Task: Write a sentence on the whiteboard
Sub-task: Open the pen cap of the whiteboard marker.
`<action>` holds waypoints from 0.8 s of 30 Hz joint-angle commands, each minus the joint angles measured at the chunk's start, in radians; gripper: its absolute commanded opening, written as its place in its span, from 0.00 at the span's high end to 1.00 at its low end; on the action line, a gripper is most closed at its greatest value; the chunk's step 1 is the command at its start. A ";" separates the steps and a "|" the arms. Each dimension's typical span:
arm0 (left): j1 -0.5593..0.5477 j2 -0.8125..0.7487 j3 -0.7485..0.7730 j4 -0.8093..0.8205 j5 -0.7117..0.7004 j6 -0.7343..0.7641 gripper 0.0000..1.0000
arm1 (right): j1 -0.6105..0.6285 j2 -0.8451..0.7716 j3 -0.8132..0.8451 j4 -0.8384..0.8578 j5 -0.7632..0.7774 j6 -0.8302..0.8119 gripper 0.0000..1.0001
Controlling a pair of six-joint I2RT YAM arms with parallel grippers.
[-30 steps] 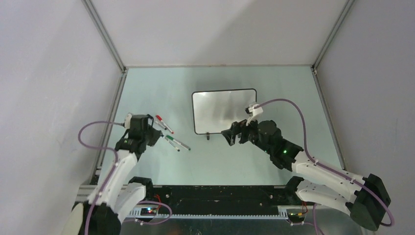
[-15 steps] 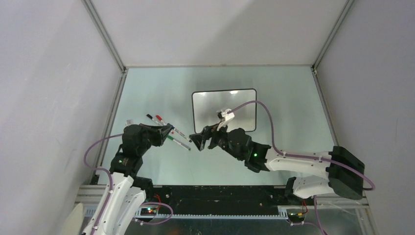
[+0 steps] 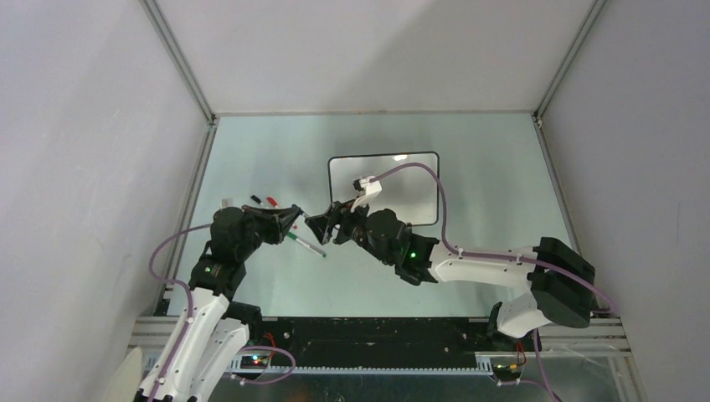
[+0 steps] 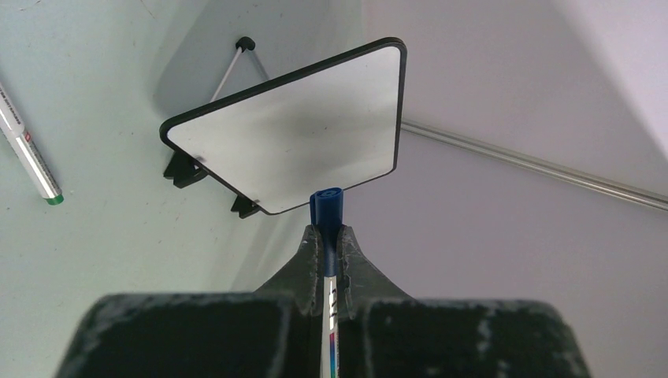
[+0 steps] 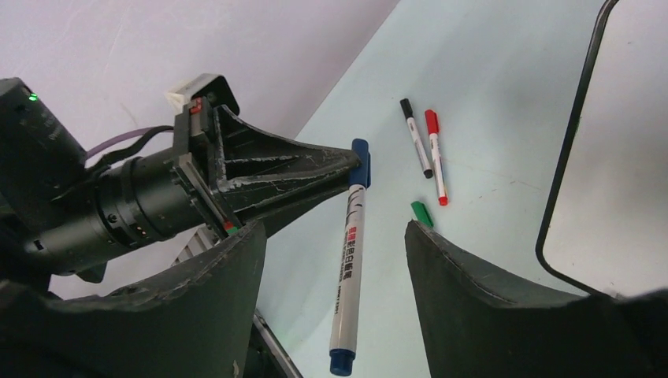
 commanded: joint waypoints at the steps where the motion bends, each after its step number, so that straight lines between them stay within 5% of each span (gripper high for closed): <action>1: -0.007 0.000 0.031 0.041 0.021 -0.021 1.00 | 0.006 0.036 0.058 -0.006 0.003 0.038 0.31; 17: -0.007 -0.020 0.017 0.041 0.035 -0.040 1.00 | 0.007 0.112 0.100 -0.035 -0.019 0.081 0.58; 24: -0.007 -0.032 0.013 0.029 0.037 -0.043 1.00 | 0.006 0.120 0.100 -0.019 -0.021 0.080 0.49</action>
